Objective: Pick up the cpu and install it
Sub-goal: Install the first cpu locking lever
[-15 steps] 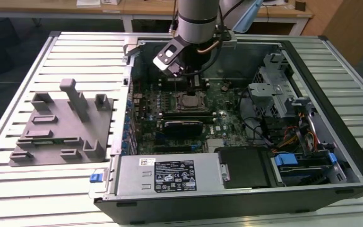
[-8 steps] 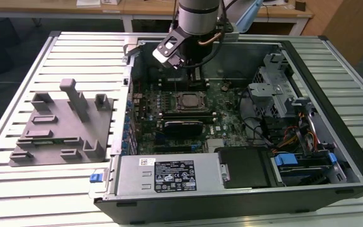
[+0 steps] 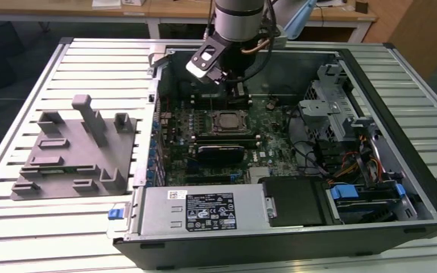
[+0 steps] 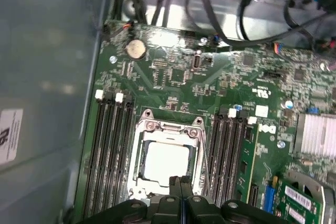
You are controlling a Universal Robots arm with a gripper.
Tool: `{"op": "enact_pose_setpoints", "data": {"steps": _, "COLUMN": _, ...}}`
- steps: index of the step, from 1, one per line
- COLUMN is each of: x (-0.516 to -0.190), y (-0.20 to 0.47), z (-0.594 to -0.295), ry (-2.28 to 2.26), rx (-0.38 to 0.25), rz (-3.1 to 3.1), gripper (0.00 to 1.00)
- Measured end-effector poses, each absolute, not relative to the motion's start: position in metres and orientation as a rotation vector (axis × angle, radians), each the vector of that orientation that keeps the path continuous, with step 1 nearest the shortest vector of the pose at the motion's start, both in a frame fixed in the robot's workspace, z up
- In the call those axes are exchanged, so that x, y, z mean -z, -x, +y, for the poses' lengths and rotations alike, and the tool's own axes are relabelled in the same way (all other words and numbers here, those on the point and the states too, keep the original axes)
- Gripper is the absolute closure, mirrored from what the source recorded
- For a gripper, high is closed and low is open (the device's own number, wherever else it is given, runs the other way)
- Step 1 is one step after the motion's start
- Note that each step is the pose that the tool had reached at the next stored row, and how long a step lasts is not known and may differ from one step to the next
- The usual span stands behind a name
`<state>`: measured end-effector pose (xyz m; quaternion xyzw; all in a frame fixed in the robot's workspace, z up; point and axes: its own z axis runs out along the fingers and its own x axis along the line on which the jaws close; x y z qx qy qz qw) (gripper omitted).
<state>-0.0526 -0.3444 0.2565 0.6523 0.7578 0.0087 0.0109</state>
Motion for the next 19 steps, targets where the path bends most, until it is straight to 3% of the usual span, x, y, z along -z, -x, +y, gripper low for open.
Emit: {"op": "enact_pose_setpoints", "data": {"steps": 19, "x": -0.2522, "y": 0.0534, "z": -0.3444, "ry": -1.709, "rx": -0.031, "rz": 2.613, "gripper": 0.89}}
